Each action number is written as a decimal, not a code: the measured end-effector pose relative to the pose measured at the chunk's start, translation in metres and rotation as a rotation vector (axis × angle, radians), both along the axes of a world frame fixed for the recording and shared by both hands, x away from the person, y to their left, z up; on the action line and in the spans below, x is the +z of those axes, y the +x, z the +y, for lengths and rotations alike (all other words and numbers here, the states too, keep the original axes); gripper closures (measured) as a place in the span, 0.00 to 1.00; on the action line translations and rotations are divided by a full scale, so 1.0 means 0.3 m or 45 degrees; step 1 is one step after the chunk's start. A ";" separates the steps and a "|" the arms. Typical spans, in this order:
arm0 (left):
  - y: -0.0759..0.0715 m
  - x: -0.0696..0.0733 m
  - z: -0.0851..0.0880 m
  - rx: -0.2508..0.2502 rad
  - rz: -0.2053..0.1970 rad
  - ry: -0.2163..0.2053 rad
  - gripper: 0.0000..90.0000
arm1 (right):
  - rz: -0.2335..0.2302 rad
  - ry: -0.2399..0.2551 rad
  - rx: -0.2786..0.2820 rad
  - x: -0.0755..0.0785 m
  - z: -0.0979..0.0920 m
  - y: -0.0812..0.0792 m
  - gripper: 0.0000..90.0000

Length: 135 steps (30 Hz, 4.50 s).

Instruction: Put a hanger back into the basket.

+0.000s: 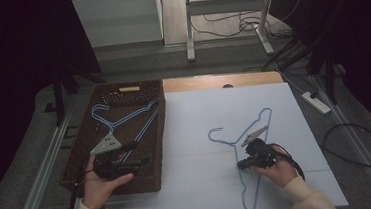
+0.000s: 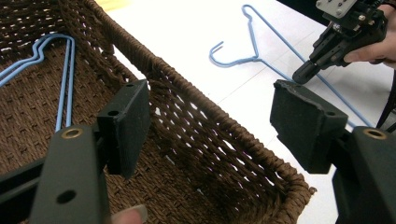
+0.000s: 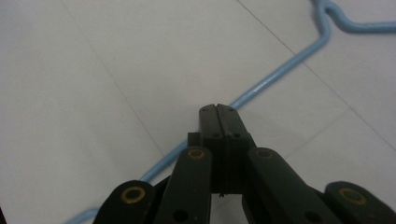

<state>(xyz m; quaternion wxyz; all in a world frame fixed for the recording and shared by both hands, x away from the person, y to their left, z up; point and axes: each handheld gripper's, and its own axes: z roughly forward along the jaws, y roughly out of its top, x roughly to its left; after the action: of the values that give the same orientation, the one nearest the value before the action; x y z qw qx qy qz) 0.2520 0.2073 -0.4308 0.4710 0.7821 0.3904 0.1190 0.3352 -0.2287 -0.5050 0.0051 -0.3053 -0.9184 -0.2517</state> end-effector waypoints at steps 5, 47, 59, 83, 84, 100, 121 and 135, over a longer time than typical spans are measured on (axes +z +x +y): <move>0.000 0.000 0.000 0.001 0.000 -0.001 0.33 | -0.007 0.014 0.023 -0.002 0.035 -0.008 1.00; 0.001 -0.001 0.000 -0.001 -0.001 0.003 0.33 | -0.220 0.102 -0.121 0.069 0.077 0.118 0.78; 0.001 0.000 0.004 -0.001 -0.004 0.002 0.33 | -0.168 0.003 -0.240 0.034 0.114 0.304 0.59; -0.006 0.006 0.002 -0.003 -0.012 -0.006 0.33 | -0.096 -0.302 -0.275 0.023 0.219 0.320 0.96; -0.007 0.006 0.002 -0.003 -0.012 -0.007 0.33 | -0.105 -0.294 -0.283 0.022 0.218 0.316 0.96; -0.032 0.064 -0.105 -0.094 0.004 -0.060 0.33 | -0.220 -0.030 -0.337 0.082 0.143 0.268 0.96; 0.010 -0.025 -0.361 -0.203 0.151 0.030 0.33 | -0.311 0.072 -0.316 0.131 0.123 0.193 0.97; 0.042 -0.101 -0.498 -0.230 0.221 0.127 0.30 | -0.337 0.118 -0.310 0.148 0.119 0.162 0.97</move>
<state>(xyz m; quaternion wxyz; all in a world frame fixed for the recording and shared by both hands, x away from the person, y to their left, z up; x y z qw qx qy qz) 0.2645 0.0578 -0.4612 0.4049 0.8437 0.3513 0.0274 0.3837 -0.1930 -0.4605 -0.1322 -0.3779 -0.8547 -0.3304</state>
